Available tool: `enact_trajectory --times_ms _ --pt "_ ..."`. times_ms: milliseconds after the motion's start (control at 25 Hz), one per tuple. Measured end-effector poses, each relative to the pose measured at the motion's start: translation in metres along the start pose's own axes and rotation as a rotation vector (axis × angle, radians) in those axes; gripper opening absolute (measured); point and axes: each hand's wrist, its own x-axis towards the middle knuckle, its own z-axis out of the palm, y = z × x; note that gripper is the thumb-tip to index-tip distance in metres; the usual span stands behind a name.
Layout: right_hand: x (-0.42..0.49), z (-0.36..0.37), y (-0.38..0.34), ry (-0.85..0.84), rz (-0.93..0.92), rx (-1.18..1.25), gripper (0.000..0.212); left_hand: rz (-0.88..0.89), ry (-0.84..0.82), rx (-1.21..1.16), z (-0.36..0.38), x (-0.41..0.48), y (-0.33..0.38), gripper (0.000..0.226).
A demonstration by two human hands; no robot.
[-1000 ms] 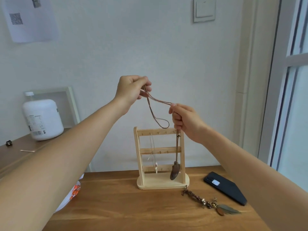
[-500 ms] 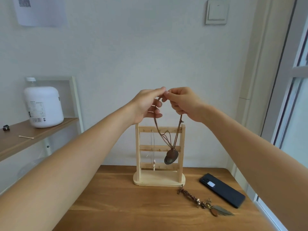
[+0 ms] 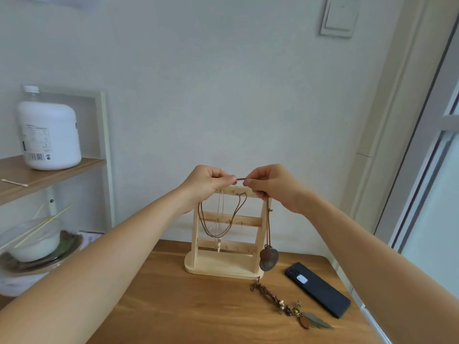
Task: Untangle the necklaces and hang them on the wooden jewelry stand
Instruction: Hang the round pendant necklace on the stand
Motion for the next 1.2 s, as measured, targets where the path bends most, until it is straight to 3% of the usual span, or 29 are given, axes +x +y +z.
enact_trajectory --times_ms 200,400,600,800,920,1000,1120,1200 --pt "0.006 0.021 0.032 0.213 0.152 -0.328 0.013 0.053 0.113 0.160 0.031 0.004 -0.028 0.018" --pt "0.012 0.039 0.045 0.328 0.259 -0.114 0.016 0.047 0.185 0.116 0.041 0.019 -0.040 0.019" --pt "0.015 0.038 0.042 0.414 0.166 -0.120 0.011 0.074 0.202 0.080 0.039 0.023 -0.036 0.022" --pt "0.013 0.020 0.020 0.286 0.005 -0.167 0.002 0.137 0.229 -0.058 0.029 0.020 -0.030 0.018" --pt "0.009 0.008 0.005 0.156 -0.015 -0.234 0.004 0.202 0.285 -0.106 0.021 0.008 -0.026 0.017" --pt "0.007 0.000 -0.003 0.111 -0.013 -0.145 0.006 0.215 0.351 -0.149 0.013 0.005 -0.021 0.015" --pt "0.010 -0.001 -0.002 0.075 0.026 0.047 0.011 0.140 0.379 -0.165 0.006 0.004 -0.022 0.015" --pt "0.012 0.009 0.009 0.091 0.065 0.051 0.007 0.057 0.376 -0.138 0.011 0.003 -0.034 0.017"
